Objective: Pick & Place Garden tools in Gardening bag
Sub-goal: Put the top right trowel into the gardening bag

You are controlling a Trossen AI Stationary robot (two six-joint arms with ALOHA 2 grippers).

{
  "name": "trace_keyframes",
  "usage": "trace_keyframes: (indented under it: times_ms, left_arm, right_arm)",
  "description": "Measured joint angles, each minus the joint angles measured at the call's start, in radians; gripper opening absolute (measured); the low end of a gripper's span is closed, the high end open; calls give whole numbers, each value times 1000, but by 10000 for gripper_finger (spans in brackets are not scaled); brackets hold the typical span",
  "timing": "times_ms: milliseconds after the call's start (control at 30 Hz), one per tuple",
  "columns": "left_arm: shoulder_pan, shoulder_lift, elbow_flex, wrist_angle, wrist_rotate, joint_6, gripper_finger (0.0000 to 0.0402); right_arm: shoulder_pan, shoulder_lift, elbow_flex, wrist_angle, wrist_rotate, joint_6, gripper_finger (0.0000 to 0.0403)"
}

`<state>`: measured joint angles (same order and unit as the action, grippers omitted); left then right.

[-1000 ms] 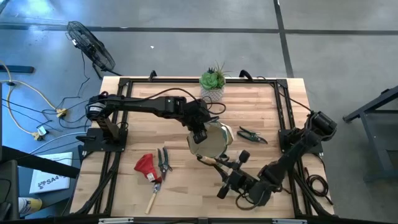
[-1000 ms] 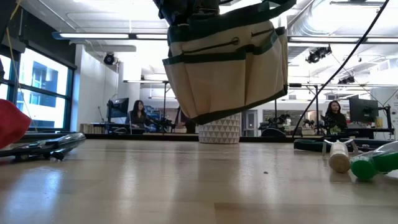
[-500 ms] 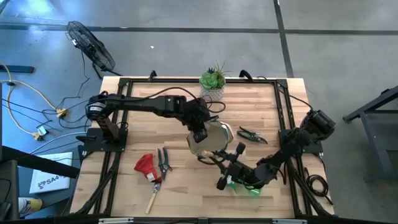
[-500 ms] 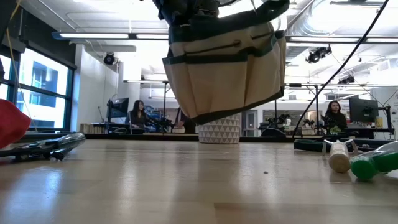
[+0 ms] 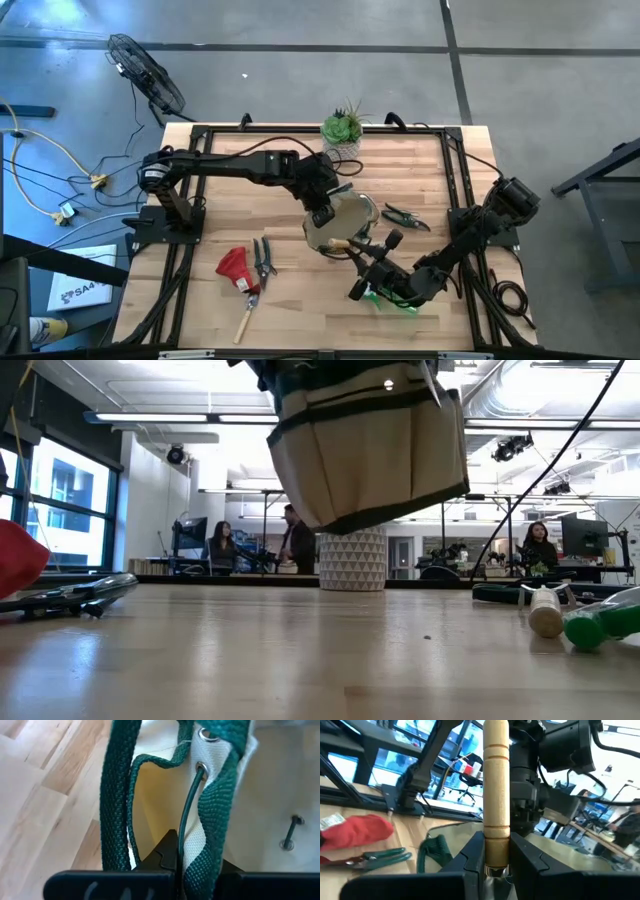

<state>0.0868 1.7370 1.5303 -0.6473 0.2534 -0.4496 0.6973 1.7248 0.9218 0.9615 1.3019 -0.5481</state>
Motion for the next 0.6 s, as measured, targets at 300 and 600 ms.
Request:
trace_keyframes:
  times_ms: [300,600]
  left_arm:
    - [-1,0,0,-3,46,-9,0]
    - [-2,0,0,1,99,-27,0]
  right_arm:
    - [-6,0,0,120,-44,-136,51]
    - [-15,0,0,294,-133,-228,51]
